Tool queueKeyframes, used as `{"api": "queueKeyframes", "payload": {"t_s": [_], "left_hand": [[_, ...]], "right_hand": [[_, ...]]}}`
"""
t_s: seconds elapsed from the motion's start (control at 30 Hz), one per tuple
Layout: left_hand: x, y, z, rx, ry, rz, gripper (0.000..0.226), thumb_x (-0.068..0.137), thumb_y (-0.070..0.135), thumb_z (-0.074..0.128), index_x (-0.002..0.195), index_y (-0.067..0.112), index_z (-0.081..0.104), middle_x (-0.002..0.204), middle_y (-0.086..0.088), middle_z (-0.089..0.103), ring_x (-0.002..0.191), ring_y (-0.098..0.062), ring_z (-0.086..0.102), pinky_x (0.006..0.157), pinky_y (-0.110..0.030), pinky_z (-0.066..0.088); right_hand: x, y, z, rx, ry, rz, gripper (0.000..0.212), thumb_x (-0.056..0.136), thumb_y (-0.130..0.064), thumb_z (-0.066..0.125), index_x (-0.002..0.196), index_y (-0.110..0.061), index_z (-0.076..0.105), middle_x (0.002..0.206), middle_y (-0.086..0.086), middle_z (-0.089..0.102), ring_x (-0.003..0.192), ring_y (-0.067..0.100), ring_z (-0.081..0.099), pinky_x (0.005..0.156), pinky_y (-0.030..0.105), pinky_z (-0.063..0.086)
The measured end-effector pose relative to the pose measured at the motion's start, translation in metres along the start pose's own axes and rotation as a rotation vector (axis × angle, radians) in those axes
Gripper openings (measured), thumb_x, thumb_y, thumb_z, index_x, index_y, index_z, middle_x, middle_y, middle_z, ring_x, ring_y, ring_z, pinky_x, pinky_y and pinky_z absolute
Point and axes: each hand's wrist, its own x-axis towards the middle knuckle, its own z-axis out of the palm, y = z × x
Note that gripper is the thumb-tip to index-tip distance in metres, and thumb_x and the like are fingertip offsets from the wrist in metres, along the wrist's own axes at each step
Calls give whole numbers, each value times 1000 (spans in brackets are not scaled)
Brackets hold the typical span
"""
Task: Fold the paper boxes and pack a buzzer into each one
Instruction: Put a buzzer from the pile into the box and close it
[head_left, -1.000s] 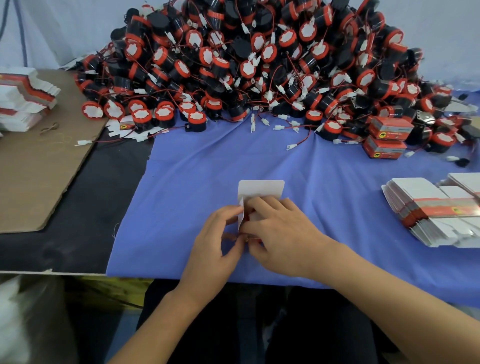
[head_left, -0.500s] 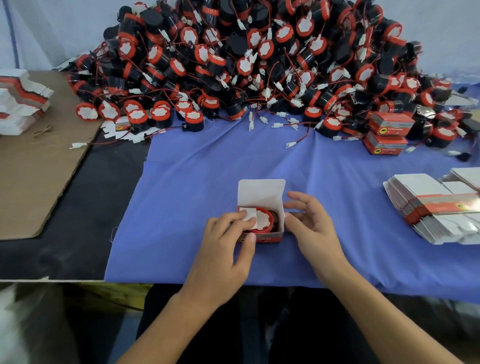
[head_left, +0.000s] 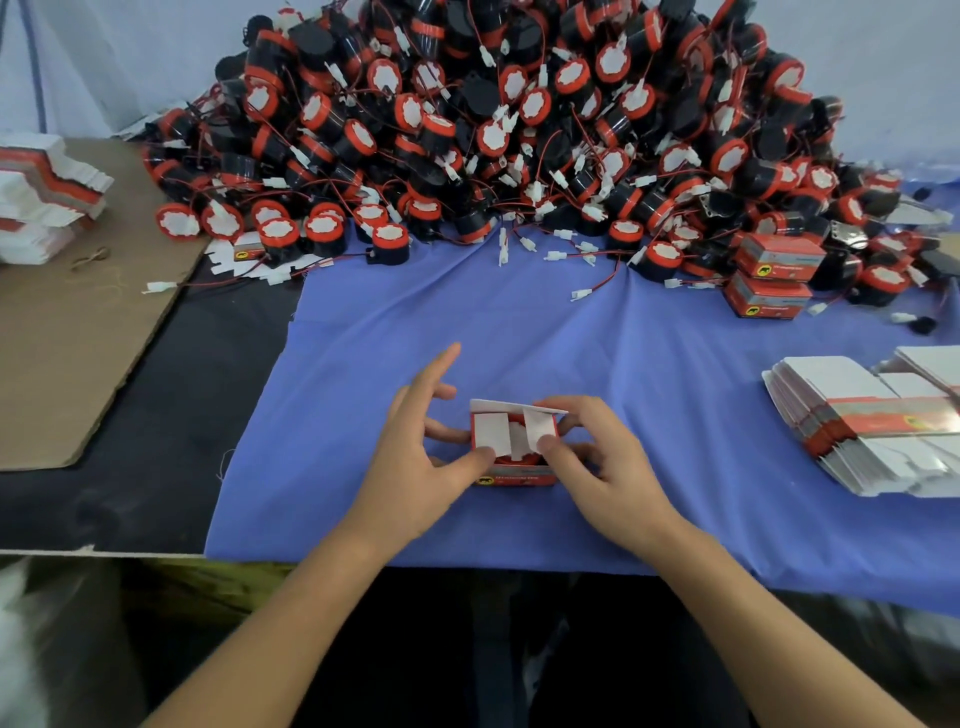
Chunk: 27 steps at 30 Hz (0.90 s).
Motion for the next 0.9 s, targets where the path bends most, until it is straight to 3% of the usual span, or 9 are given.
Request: {"api": "queueKeyframes", "payload": {"t_s": [0.1,0.17,0.23,0.33,0.4,0.53,0.77,0.9], "left_hand": [[3,-1,-7,150,-112,83,59,87,8,80,132,43,63,131,14,54,101,-7,70,67,-14,51],[-2,-5,-11,233,-203,101,48,85,17,79,126,40,69,139,19,50,106,-7,66,73,-18,55],[-7,-10,-14,311,-263,114,53,79,39,77,131,40,66,150,25,41,122,-3,56,83,-17,53],[-7,-9,-16,376,-229,142,51,84,62,71,131,41,67,154,26,41,138,3,38,101,-15,44],[-4,-6,-14,408,-191,175,42,90,51,72,129,35,70,150,19,51,137,1,43,112,-23,39],[-1,-2,-15,448,-201,221,39,94,34,73,133,33,68,144,11,58,133,-5,49,115,-26,37],[0,-5,-11,451,-168,245,36,101,39,57,132,25,71,145,7,58,132,-7,50,113,-22,37],[1,-6,-7,474,-106,374,28,101,29,61,120,14,76,124,7,70,117,-9,59,106,-20,42]], "right_hand": [[-4,6,-14,-76,-126,-74,30,99,-40,61,128,-38,61,133,-11,53,125,21,58,94,24,55],[-8,11,-17,-133,-165,-84,34,99,-51,59,129,-36,62,145,-17,46,132,17,55,102,29,53],[-11,17,-16,-156,-148,-91,34,99,-48,59,130,-35,63,153,-18,41,134,12,55,105,35,51],[-11,20,-15,-235,-104,-143,34,98,-40,61,131,-31,63,155,-19,42,141,8,47,108,34,48],[-10,18,-17,-311,-104,-182,33,99,-38,61,132,-34,60,150,-22,47,139,5,49,109,32,47],[-5,10,-23,-486,-152,-261,40,103,-41,57,142,-41,49,144,-20,49,134,-1,48,109,22,41],[-3,6,-24,-524,-147,-253,35,105,-36,53,138,-31,63,147,-6,54,134,8,52,111,27,43],[-2,2,-19,-521,-89,-319,32,106,-29,51,133,-24,67,140,-8,61,138,2,49,114,18,37]]}}
